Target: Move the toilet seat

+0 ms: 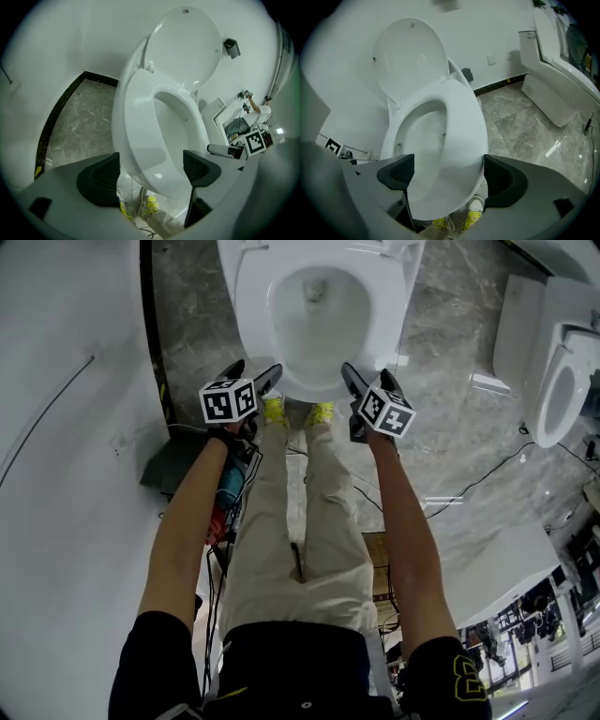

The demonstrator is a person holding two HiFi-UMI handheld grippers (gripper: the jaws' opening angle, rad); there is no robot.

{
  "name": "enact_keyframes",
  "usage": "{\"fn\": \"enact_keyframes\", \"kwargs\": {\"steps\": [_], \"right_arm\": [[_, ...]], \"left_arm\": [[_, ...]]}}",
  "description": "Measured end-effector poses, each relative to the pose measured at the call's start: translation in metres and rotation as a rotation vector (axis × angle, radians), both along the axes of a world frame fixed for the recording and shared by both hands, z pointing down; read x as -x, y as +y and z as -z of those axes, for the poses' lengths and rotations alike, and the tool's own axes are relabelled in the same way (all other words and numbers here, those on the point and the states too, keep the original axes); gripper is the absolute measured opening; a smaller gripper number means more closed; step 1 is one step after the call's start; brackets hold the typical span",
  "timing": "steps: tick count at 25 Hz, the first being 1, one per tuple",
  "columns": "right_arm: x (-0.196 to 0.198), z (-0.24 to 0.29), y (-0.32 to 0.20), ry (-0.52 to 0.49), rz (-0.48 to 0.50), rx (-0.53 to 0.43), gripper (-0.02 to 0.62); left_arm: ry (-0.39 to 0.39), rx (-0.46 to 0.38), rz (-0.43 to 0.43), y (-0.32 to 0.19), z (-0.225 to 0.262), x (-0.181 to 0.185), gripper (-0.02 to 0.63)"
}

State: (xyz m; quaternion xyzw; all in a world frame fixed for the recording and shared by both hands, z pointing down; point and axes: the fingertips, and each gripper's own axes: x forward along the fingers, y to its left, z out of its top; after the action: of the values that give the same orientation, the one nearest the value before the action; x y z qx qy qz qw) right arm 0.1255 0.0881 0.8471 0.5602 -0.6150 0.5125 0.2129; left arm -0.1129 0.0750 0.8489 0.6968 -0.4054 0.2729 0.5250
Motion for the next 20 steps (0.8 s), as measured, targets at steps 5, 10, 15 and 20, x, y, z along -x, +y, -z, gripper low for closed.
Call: {"fn": "enact_keyframes", "kwargs": {"steps": [5, 10, 15, 20], "right_arm": [[-0.001, 0.002, 0.000, -0.022, -0.037, 0.001, 0.458], [-0.008, 0.002, -0.002, -0.008, -0.032, 0.009, 0.457], [-0.008, -0.001, -0.005, -0.018, -0.069, -0.004, 0.457], [-0.007, -0.003, -0.004, 0.000, -0.074, -0.014, 0.456]], "left_arm": [[-0.003, -0.003, 0.075, -0.009, -0.001, 0.001, 0.426], [-0.028, 0.046, 0.097, -0.009, -0.010, -0.003, 0.425], [-0.030, 0.064, 0.083, -0.004, -0.013, -0.006, 0.425], [0.001, 0.058, 0.089, -0.006, -0.015, -0.013, 0.426]]}}
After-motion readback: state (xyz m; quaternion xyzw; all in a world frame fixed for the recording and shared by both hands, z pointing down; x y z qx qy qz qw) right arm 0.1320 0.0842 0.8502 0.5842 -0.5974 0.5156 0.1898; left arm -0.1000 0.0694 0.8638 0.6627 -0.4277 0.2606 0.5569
